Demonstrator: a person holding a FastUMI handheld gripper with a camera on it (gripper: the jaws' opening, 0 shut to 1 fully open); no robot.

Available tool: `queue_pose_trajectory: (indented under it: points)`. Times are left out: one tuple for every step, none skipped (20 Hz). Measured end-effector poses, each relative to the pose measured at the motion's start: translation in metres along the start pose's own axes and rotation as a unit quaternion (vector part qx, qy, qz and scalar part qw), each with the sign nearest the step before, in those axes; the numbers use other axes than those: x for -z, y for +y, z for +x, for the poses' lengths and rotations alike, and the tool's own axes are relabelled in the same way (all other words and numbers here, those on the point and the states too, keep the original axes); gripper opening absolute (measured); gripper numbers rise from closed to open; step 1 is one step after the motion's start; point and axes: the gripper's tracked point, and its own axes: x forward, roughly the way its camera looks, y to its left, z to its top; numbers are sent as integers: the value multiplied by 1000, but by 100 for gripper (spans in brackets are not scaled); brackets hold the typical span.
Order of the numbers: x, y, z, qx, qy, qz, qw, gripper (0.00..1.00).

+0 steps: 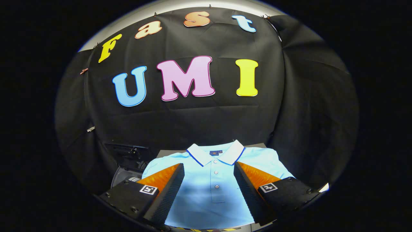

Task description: Put the clothes into the washing machine and then close the washing machine lid.

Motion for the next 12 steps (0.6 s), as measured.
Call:
queue_pose_trajectory:
  points:
    - [5, 0, 7, -1, 13, -1, 1000, 99]
    - [12, -1, 13, -2, 26, -4, 1000, 99]
    - [18, -1, 19, -2, 37, -7, 999, 99]
    - [24, -3, 24, -1, 50, -8, 999, 99]
    - [34, -1, 43, -3, 64, -6, 998, 99]
    - [43, 1, 49, -5, 81, -5, 997, 99]
    - [52, -1, 55, -1, 98, -5, 995, 99]
    - [57, -1, 60, 1, 111, -5, 994, 99]
    - [60, -2, 61, 4, 116, -2, 993, 99]
    - [63, -4, 64, 9, 122, -2, 993, 99]
    - [64, -5, 67, 11, 124, -3, 992, 98]
    - [69, -7, 69, 13, 134, -3, 991, 97]
